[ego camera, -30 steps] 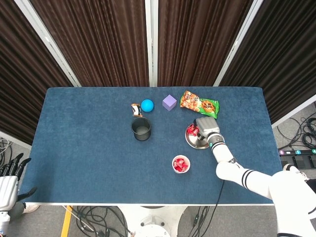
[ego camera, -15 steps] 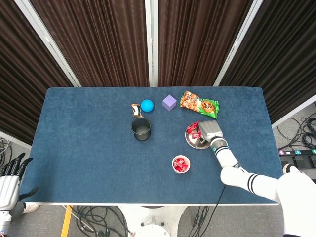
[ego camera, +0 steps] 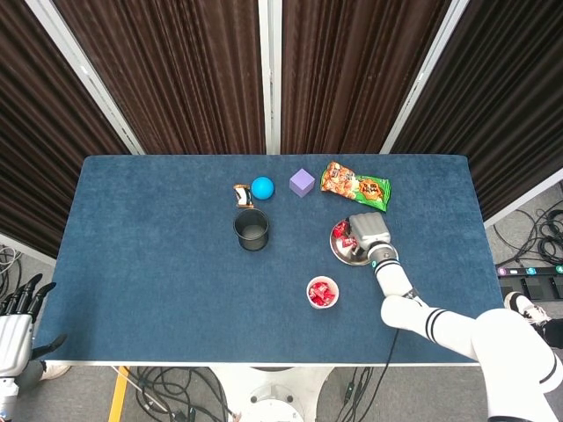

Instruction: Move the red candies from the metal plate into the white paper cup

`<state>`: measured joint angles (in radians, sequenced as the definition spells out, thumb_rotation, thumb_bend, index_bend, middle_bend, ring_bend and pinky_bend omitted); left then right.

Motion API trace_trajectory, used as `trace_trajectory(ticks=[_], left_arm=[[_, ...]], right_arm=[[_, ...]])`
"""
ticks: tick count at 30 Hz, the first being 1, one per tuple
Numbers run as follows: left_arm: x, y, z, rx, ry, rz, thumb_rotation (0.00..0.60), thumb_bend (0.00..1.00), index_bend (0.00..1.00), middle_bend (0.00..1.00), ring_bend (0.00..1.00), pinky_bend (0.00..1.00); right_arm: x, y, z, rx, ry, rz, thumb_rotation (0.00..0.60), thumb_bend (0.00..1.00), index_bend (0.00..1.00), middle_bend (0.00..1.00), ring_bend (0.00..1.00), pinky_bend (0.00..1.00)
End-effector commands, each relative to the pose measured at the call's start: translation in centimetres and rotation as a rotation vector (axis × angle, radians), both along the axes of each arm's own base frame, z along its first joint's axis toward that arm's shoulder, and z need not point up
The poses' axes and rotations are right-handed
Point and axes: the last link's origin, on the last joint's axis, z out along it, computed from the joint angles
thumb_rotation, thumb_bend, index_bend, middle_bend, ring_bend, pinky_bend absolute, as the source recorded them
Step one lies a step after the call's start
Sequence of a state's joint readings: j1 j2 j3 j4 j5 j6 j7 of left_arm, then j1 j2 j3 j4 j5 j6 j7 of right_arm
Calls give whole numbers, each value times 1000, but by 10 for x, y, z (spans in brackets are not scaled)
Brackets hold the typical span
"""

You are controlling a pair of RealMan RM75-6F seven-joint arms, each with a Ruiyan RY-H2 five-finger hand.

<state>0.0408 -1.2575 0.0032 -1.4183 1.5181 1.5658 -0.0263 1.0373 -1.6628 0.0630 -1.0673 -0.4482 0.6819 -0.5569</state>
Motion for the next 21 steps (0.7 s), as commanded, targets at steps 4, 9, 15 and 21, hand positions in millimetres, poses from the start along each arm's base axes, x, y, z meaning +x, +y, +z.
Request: trace_trajectory(ticks=[4, 9, 15, 21], left_arm=[[-1, -1, 0, -1, 0, 6, 600, 0, 214, 161, 140, 194], [-2, -2, 0, 1, -1, 11, 600, 0, 214, 161, 140, 194], [-3, -3, 0, 4, -2, 10, 600, 1, 214, 161, 140, 194], [-1, -2, 1, 7, 0, 4, 600, 0, 214, 161, 141, 194]], right_arm=[[0, -2, -7, 7, 9, -5, 600, 240, 451, 959, 926, 1000], [1, -1, -10, 9, 8, -5, 600, 343, 493, 959, 928, 1000], [8, 2, 3, -2, -45, 10, 600, 381, 508, 959, 929, 1000], [30, 28, 45, -1, -160, 109, 600, 381, 510, 959, 929, 1000]])
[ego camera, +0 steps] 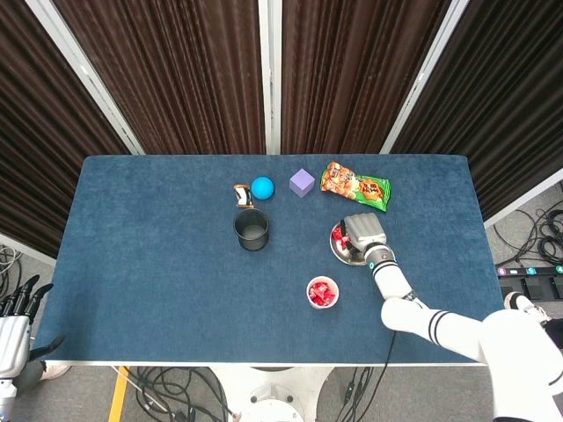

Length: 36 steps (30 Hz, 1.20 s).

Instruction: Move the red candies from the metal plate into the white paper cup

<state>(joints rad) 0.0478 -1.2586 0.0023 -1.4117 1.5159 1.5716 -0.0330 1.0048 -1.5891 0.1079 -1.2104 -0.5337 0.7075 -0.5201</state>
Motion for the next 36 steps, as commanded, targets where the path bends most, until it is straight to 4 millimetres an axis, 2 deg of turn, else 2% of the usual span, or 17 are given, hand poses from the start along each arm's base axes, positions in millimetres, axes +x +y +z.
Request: trace_trajectory(ticks=[1, 6, 9, 12, 19, 26, 30, 36], left_arm=[[1, 1, 0, 0, 1, -4, 600, 0, 214, 161, 140, 194], [3, 2, 1, 0, 5, -10, 600, 0, 214, 161, 141, 194], [5, 2, 2, 2, 6, -15, 600, 0, 214, 161, 140, 194], [7, 3, 1, -1, 6, -21, 600, 0, 214, 161, 140, 194], [7, 2, 3, 4, 7, -16, 600, 0, 214, 161, 140, 194], [7, 2, 1, -1, 5, -16, 600, 0, 214, 161, 141, 194], [6, 2, 2, 0, 5, -15, 600, 0, 214, 161, 140, 194], [7, 3, 1, 0, 6, -18, 600, 0, 214, 161, 140, 194]], right_arm=[[18, 23, 40, -12, -109, 83, 600, 381, 511, 959, 929, 1000], [36, 62, 67, 45, -218, 178, 600, 380, 512, 959, 929, 1000], [41, 80, 70, 92, -239, 231, 600, 380, 513, 959, 928, 1000], [42, 90, 64, 134, -240, 262, 600, 380, 519, 959, 928, 1000], [42, 104, 48, 203, -230, 299, 600, 379, 506, 959, 928, 1000], [37, 107, 38, 225, -204, 302, 600, 379, 454, 959, 927, 1000], [36, 107, 38, 225, -202, 301, 600, 380, 378, 959, 926, 1000], [37, 105, 47, 198, -219, 299, 600, 381, 346, 959, 926, 1000]])
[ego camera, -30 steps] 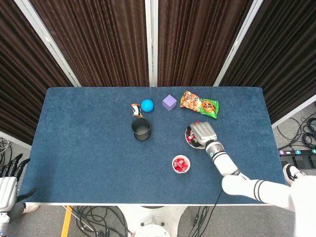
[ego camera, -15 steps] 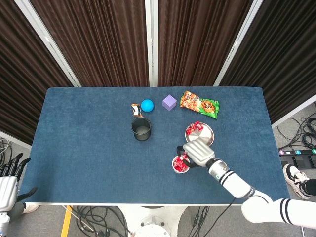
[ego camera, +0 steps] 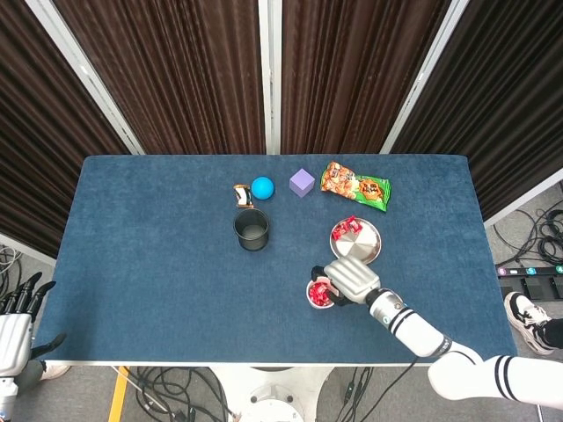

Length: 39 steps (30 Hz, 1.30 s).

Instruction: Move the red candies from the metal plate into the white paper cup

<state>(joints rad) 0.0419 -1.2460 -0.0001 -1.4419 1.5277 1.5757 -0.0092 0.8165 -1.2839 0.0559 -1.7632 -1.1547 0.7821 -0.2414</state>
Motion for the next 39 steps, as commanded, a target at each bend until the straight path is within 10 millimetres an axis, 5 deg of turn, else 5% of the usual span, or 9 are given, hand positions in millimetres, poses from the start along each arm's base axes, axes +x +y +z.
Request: trace_trajectory(ticks=[1, 10, 22, 39], left_arm=[[0, 0, 0, 0, 0, 0, 600, 0, 214, 161, 140, 194], [0, 0, 0, -2, 1, 2, 600, 0, 214, 161, 140, 194], [0, 2, 0, -9, 7, 10, 600, 0, 214, 161, 141, 195], [-3, 1, -2, -12, 5, 22, 600, 0, 214, 161, 141, 194]], right_arm=[[1, -6, 8, -33, -27, -17, 600, 381, 345, 959, 926, 1000], [-24, -59, 20, -191, 49, -130, 600, 346, 341, 959, 926, 1000], [-37, -118, -24, -232, 182, -260, 600, 319, 357, 959, 926, 1000], [-35, -126, -53, -200, 260, -270, 600, 320, 360, 959, 926, 1000]])
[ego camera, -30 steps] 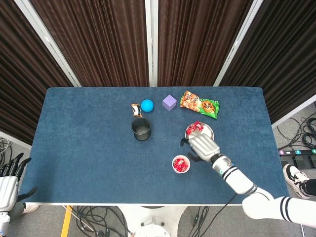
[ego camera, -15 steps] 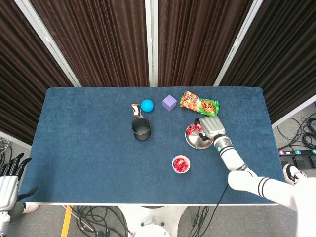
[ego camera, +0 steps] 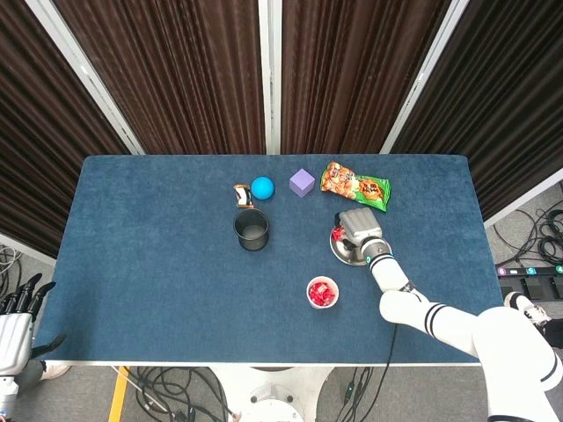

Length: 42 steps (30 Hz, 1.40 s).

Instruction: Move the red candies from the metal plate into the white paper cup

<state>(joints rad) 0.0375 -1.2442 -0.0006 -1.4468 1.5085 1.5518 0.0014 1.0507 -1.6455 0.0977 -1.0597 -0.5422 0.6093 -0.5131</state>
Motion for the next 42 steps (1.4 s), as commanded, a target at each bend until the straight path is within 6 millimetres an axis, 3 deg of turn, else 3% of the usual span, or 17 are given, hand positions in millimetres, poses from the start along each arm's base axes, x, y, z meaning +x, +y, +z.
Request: trace_trajectory(ticks=[1, 17, 23, 42], left_arm=[[0, 0, 0, 3, 0, -1, 600, 0, 214, 161, 140, 194], [1, 0, -2, 0, -7, -11, 600, 0, 214, 161, 141, 194], [-2, -3, -2, 2, -10, 1, 600, 0, 214, 161, 140, 195], [-5, -5, -2, 4, -17, 11, 600, 0, 214, 161, 140, 194]], right_arm=[[0, 0, -1, 3, 3, -2, 600, 319, 360, 959, 926, 1000], [-16, 14, 11, -13, 37, -14, 600, 315, 365, 959, 926, 1000], [-13, 8, 1, -34, 34, -9, 600, 216, 395, 959, 926, 1000], [-12, -2, -15, -45, 67, -20, 600, 305, 472, 959, 927, 1000]])
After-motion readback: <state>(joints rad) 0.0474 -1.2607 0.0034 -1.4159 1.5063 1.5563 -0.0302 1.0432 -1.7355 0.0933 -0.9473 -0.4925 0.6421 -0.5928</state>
